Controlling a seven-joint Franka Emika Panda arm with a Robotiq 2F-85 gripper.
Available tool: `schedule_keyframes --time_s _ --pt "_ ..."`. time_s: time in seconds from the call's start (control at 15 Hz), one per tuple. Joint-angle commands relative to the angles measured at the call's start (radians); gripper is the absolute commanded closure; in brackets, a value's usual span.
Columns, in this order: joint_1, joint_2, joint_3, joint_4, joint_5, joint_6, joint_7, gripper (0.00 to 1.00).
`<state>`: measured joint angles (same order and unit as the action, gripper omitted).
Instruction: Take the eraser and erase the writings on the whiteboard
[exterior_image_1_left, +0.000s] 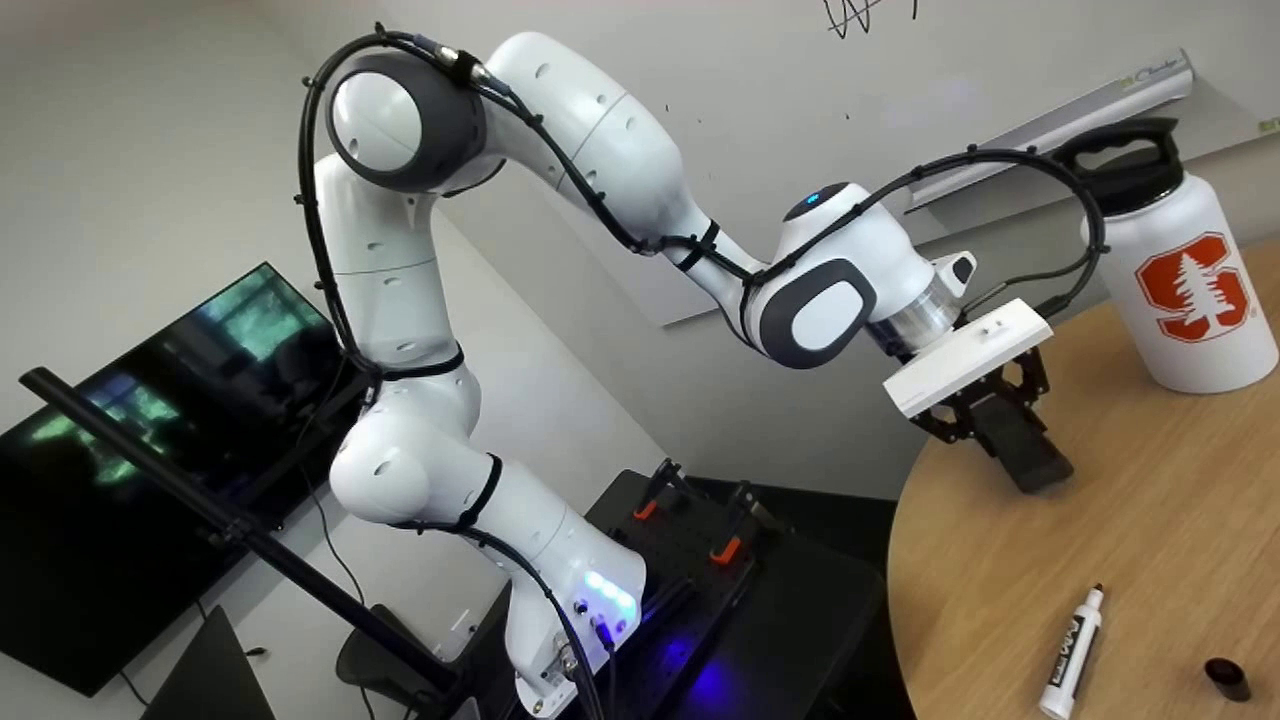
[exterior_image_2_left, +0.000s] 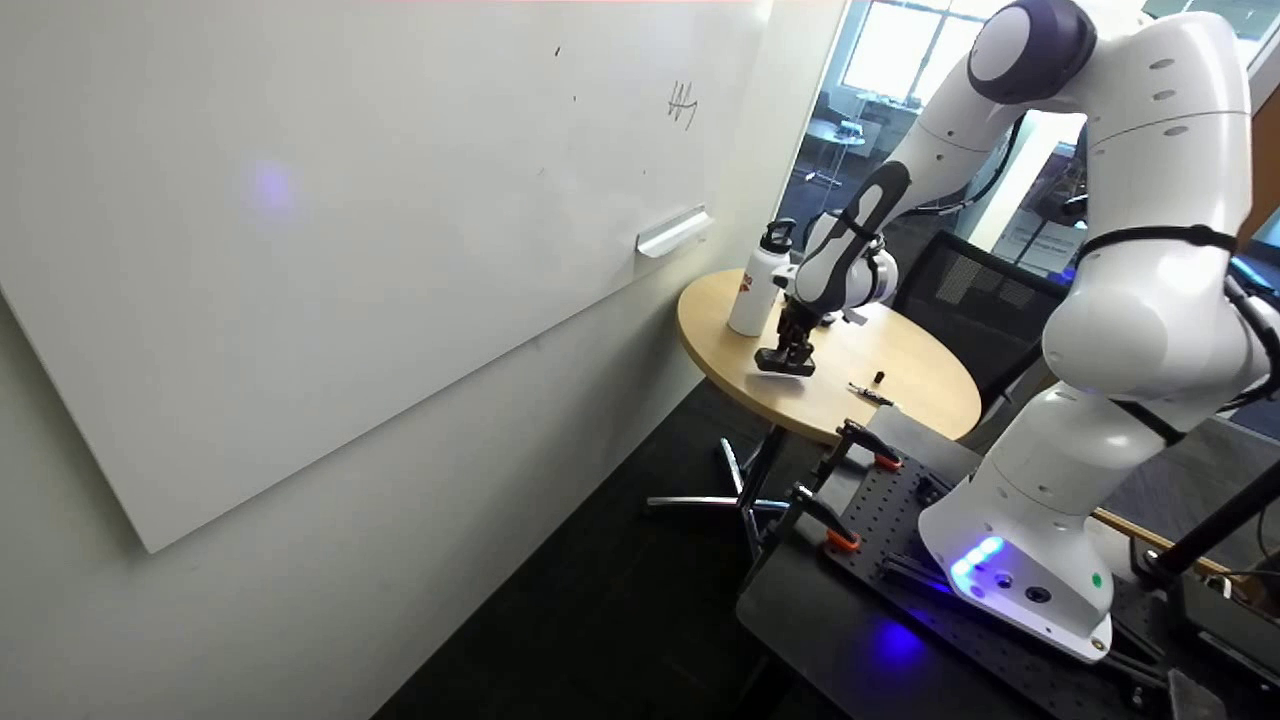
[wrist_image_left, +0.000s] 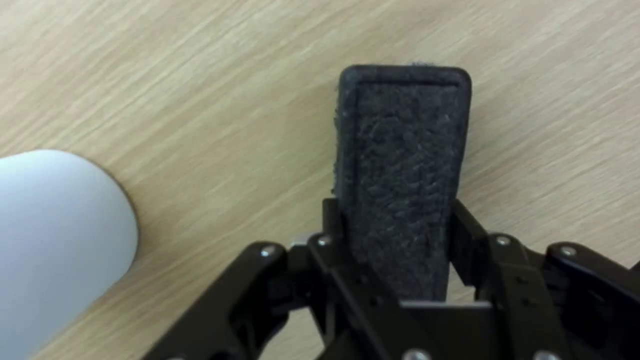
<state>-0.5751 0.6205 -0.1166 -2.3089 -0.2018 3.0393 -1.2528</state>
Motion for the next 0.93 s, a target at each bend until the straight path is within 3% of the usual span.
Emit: schedule_keyframes --time_s 0.0,0.67,0.73,0.8,0.87 --pt "0.016 -0.146 -0.010 -0.127 -0.035 0.079 0.021 0.73" --pt "-0.014 -0.408 0.047 -0.327 -0.023 0.270 0.017 0.73" --pt "0.016 -0.409 0.006 -0.329 -0.022 0.273 0.011 0.73" --pt "0.089 -0.394 -0.107 -0.312 -0.066 0.262 0.030 0.73" --pt "0.022 -0.372 -0.003 -0.289 -0.032 0.239 0.006 0.48"
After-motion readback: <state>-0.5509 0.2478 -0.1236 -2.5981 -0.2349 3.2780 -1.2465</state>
